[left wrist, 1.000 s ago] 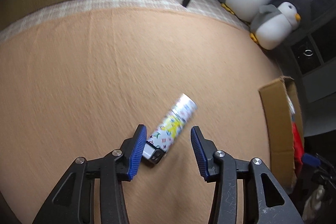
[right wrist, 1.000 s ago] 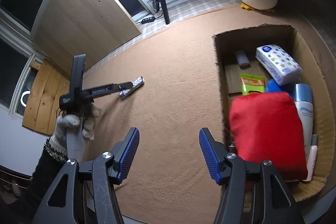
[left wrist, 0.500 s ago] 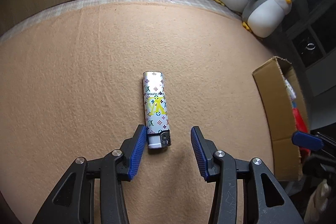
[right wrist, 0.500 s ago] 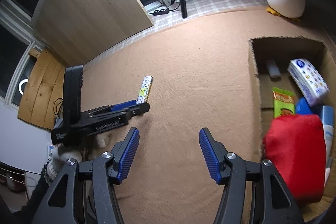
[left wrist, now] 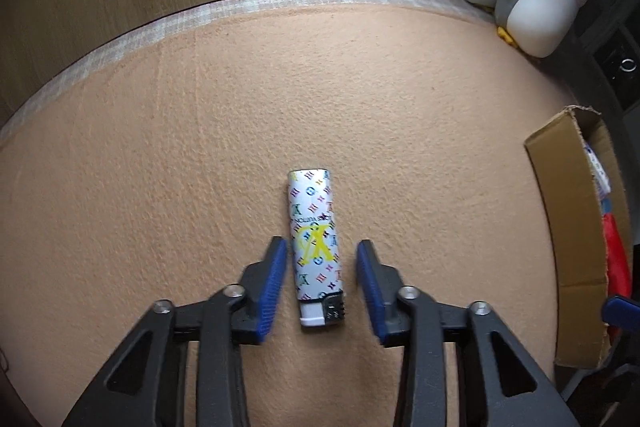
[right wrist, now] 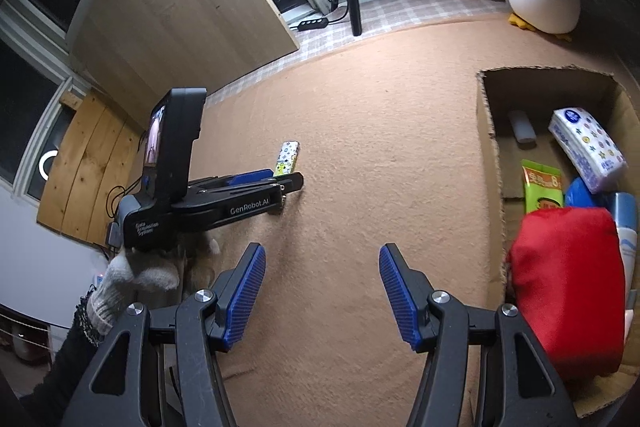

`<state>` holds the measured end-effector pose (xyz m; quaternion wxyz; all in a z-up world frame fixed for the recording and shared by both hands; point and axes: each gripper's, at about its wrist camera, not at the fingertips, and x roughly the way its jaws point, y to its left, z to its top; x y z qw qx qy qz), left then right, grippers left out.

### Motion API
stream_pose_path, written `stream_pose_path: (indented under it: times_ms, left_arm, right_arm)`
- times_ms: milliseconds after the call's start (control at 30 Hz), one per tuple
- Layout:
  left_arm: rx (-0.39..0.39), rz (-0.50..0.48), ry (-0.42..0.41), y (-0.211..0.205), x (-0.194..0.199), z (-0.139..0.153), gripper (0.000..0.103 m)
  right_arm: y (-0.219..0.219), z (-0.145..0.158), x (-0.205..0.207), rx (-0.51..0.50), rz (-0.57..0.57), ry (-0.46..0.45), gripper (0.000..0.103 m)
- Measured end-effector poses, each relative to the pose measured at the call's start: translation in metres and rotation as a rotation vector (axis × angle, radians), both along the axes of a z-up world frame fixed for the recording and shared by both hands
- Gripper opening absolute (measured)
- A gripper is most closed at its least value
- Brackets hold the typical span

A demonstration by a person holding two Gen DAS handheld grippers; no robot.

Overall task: Organize objects
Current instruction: 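Move the left tool to the patterned lighter and close on it, then carry the lighter with the left tool into the box and release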

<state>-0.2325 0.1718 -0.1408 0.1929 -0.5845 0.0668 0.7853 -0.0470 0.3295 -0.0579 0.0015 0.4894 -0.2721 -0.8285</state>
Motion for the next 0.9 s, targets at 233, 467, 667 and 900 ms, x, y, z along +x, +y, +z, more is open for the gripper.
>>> stream_pose_path:
  times_ms: [233,467,667,900]
  left_arm:
    - [0.024,0.013,-0.018,-0.008,-0.005,0.001,0.025]
    - [0.024,0.01,-0.008,-0.009,-0.001,0.006,0.025]
    - [0.024,-0.023,0.021,-0.003,0.011,0.023,0.025]
    - [0.062,-0.111,0.067,0.034,0.032,0.058,0.025]
  right_arm:
    - [0.016,0.001,0.012,-0.018,-0.033,0.01,0.055]
    - [0.03,0.001,0.024,-0.022,-0.065,0.015,0.055]
    - [0.039,0.001,0.038,-0.016,-0.084,0.018,0.055]
    - [0.049,0.007,0.056,0.006,-0.111,0.026,0.055]
